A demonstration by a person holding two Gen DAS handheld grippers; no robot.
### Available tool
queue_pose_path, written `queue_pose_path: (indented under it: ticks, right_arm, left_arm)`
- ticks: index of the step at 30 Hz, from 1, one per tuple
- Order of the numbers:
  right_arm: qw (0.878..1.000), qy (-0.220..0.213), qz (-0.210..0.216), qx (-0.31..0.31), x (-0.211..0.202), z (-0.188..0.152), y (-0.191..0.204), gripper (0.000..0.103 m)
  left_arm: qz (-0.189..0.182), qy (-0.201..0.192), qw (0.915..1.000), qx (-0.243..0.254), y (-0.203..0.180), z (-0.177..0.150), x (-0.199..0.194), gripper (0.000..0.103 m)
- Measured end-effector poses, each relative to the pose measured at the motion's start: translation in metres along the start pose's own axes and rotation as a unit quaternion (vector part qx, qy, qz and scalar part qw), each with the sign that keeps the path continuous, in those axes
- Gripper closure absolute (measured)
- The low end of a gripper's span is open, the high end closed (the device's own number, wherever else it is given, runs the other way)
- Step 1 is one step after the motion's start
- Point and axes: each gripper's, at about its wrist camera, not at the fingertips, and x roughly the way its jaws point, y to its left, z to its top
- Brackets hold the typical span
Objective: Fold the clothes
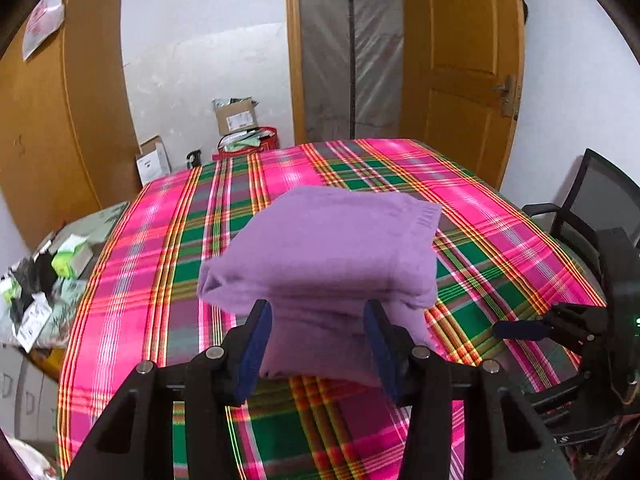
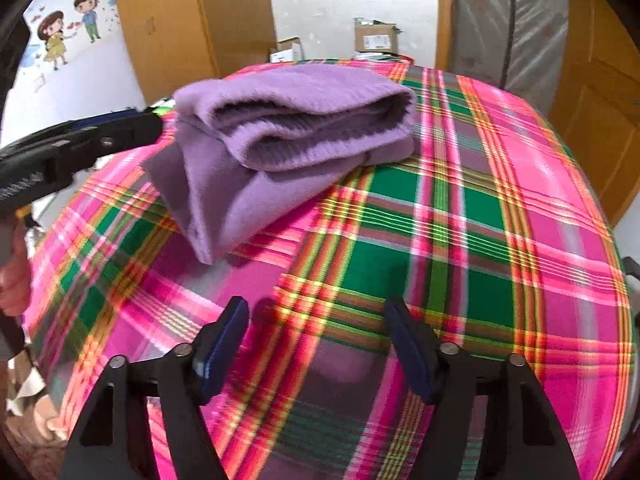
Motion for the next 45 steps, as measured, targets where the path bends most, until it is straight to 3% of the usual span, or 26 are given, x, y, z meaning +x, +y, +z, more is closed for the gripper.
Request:
queue_pose_path:
  ticks: [4,7,9,15,18,24,26,29,36,45]
  right_arm:
    - [0.999,-0.031,0.03,-0.029,-0.012,0.009,0.01,0.041]
    - [0.996,-0.04,0.065,-0.04,-0.014,0.014,0.016,0.055]
    - [0.994,-0.047,0.08,-0.051,-0.013,0.016,0.021,0.059]
    - [0.993,-0.048,0.096,-0.045,-0.002,0.024,0.018,0.063]
    - [0.994,-0.042,0.096,-0.04,0.004,0.027,0.018,0.063]
    - [0.994,-0.034,0.098,-0.045,0.016,0.032,0.026,0.064]
    - [0.994,-0.036,0.094,-0.05,0.018,0.032,0.027,0.074]
    - [0.995,-0.031,0.085,-0.052,0.026,0.034,0.031,0.083]
    - [0.996,-0.054,0.069,-0.03,0.02,0.035,0.023,0.09]
    - [0.995,-0.086,0.045,-0.019,0.011,0.045,0.007,0.091]
  left_arm:
    - [-0.017,0.0,0.9984,0.054,-0.017,0.013,0.006,0.054]
    - [-0.024,0.013,0.9928,0.116,-0.031,0.017,0.014,0.054]
    - [-0.019,0.021,0.9872,0.157,-0.04,0.019,0.02,0.054]
    - [-0.021,0.034,0.9811,0.189,-0.047,0.031,0.039,0.054]
    - [-0.031,0.037,0.983,0.177,-0.042,0.036,0.043,0.055]
    - [-0.036,0.039,0.9885,0.142,-0.026,0.045,0.048,0.075]
    - [-0.035,0.043,0.9905,0.126,-0.02,0.049,0.051,0.087]
    - [-0.052,0.04,0.9942,0.085,-0.004,0.054,0.053,0.093]
    - [-0.054,0.023,0.9979,0.026,0.028,0.06,0.05,0.096]
    - [-0.07,0.028,0.9971,0.007,0.037,0.063,0.057,0.096]
